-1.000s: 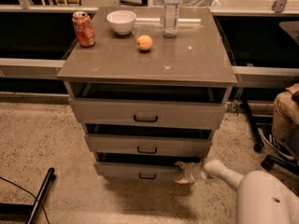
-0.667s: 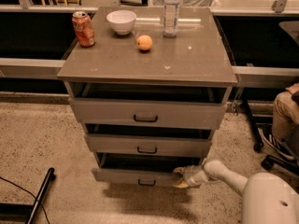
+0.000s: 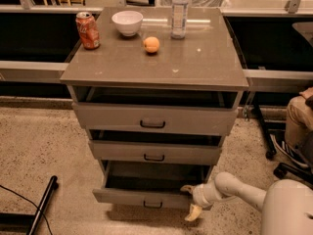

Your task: Open bottom drawer

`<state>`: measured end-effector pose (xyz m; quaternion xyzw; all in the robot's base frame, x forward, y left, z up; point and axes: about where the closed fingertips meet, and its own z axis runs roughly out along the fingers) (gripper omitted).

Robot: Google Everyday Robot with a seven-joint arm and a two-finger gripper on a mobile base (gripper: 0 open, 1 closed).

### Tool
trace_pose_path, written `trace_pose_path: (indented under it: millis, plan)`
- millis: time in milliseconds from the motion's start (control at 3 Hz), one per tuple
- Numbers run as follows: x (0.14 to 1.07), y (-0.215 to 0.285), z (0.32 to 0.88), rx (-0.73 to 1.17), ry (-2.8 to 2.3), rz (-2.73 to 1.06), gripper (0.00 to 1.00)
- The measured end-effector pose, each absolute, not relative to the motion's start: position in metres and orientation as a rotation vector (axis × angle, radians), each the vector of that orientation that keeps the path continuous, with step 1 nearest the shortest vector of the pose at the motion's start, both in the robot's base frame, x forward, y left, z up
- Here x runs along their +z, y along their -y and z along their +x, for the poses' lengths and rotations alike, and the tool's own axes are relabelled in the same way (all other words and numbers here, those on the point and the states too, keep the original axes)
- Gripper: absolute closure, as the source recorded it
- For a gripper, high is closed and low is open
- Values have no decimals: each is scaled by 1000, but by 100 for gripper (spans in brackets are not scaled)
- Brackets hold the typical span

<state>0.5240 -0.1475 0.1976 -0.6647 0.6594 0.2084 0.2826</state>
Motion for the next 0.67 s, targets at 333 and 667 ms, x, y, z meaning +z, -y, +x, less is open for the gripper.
trace_pose_path:
  millis: [333, 667]
  plan:
    - [196, 141, 513, 584, -1763, -1789, 0]
    - [196, 141, 513, 584, -1763, -1789, 0]
